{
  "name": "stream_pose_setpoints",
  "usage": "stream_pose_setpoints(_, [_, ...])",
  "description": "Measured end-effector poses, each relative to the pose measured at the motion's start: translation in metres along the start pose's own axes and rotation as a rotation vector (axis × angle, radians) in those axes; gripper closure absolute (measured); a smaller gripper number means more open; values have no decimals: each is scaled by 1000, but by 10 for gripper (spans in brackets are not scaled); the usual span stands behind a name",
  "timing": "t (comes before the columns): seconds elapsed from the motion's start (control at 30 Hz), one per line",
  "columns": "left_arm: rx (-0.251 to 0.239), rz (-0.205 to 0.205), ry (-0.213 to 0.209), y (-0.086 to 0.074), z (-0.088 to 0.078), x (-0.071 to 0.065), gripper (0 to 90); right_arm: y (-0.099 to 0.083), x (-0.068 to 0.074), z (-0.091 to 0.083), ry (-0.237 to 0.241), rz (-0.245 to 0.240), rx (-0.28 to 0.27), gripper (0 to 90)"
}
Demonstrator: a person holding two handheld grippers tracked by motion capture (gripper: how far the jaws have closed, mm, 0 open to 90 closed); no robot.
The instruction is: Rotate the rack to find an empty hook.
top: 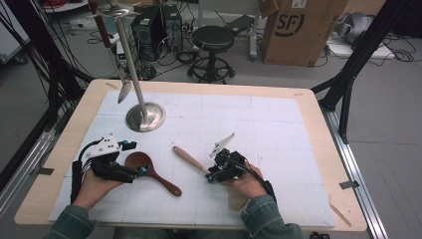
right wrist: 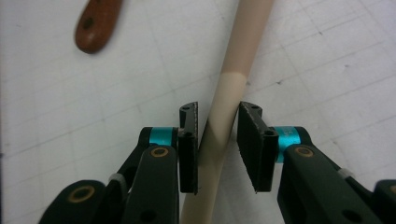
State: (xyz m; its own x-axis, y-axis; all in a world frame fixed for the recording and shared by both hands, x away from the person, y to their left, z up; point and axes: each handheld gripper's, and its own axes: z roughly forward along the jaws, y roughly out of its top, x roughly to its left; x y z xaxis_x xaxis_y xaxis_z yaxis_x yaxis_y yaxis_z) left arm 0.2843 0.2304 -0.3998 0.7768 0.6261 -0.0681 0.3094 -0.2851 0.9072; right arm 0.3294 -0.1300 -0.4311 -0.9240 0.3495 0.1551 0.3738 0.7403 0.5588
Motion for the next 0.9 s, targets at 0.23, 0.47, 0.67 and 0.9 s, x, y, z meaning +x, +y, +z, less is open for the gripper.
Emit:
stream_pose_setpoints(0.23, [12, 0, -3, 0, 2, 0, 94, 1, 7, -9, 22, -51, -37, 734])
stream_pose_setpoints(0.47, [21, 0, 1, -1, 5, -1, 150, 0, 10, -23, 15, -74, -104, 766])
stream_pose_setpoints(0.67, [18, -1, -35, 0, 9, -4, 181, 1, 13, -25, 16, -96, -115, 774])
stream_pose_setpoints(0.9, [20, -1, -61, 1, 13, -7, 198, 6, 19, -28, 5, -124, -124, 787])
